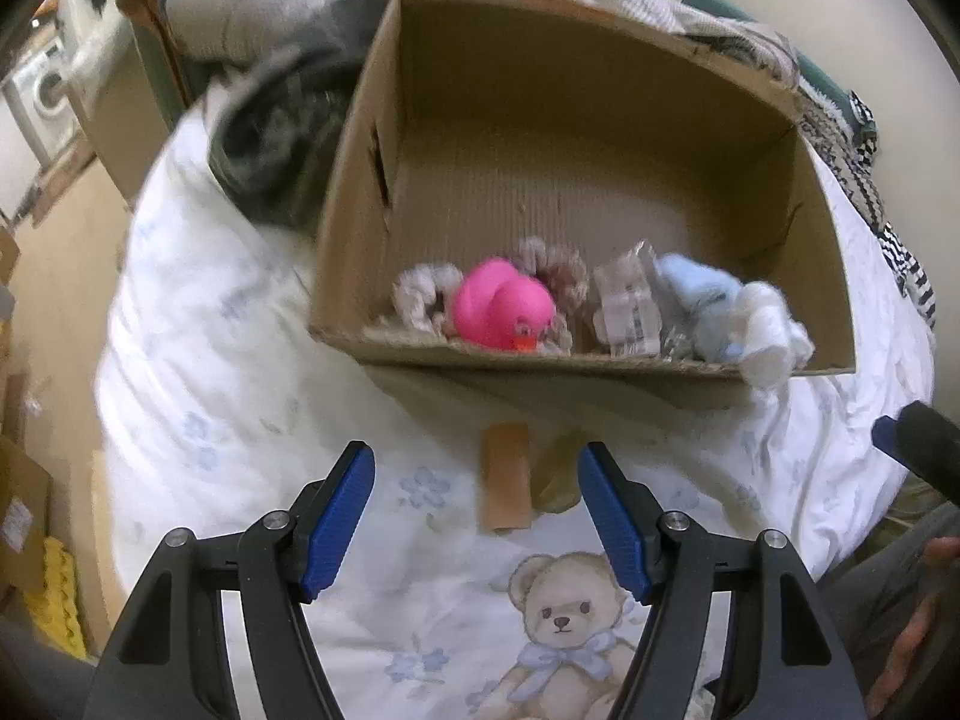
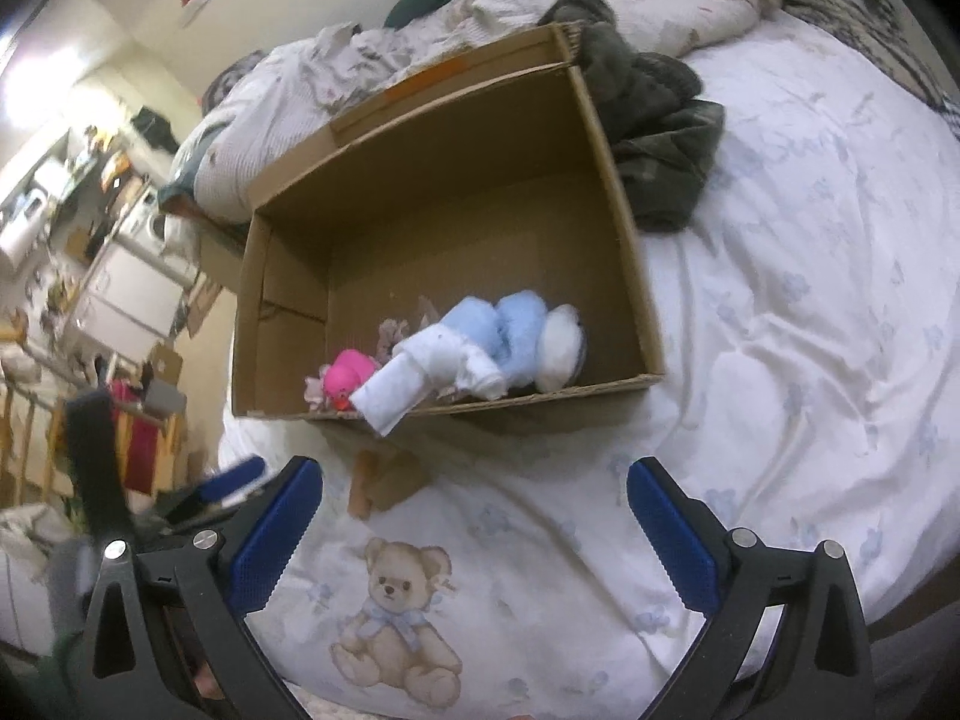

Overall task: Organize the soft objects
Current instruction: 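Withdraw both tools from the box toward the tan rubber cone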

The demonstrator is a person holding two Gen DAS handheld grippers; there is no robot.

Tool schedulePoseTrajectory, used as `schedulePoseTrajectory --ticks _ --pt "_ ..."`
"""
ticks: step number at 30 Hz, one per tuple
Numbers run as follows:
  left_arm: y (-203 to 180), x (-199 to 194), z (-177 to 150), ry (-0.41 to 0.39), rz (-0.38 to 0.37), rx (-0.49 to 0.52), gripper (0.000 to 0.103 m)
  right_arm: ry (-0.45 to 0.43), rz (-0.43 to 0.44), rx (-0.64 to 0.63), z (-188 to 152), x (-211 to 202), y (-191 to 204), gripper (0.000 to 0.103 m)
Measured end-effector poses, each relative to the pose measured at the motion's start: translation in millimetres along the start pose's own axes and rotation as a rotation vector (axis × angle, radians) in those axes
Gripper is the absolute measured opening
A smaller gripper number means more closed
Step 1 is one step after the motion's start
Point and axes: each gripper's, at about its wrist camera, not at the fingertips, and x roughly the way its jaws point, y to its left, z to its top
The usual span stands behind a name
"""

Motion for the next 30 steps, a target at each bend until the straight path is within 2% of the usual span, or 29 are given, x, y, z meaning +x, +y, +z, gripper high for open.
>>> schedulePoseTrajectory --ticks 6,10,14,19,21,25,27,28,30 --pt "-3.5 25.6 -6.4 0.085 -0.057 -0.002 0.068 0.022 0.013 0.067 2.9 3.4 -16.3 0.103" --pt "-14.7 38.5 -10.6 0.131 -0.04 0.043 0.065 0.035 0.011 0.053 3.6 7.8 -14.1 0.103" --pt "-17.3 47.1 -9.2 0.131 -0.031 0.064 0.063 0.058 -0.005 0.029 1.9 13.4 -10.4 0.103" --pt "-6.1 40.1 1.5 0.081 -0.095 -0.016 0.063 0.066 -0.013 0.017 -0.2 16.0 -8.2 0.103" --pt "-1.6 39.3 5.1 0.07 -0.083 -0.032 0.063 0.069 -0.016 0.018 -0.3 17.3 -8.6 0.103" --pt "12.3 50.3 5.8 0.111 -0.1 -0.095 0.045 0.078 -0.024 0.016 -0.3 21.8 -7.8 0.103" --pt "19.1 54.3 5.5 0.126 -0.115 -0.119 0.034 0.082 -0.027 0.009 -0.5 24.2 -5.4 0.103" --pt "20.3 55.1 5.6 0.127 -0.121 -0.123 0.023 0.084 -0.028 0.006 -0.6 25.2 -4.7 0.103" --pt "17.8 54.0 3.0 0.133 -0.149 -0.119 0.014 0.091 -0.029 0.0 -1.5 28.4 -3.4 0.103"
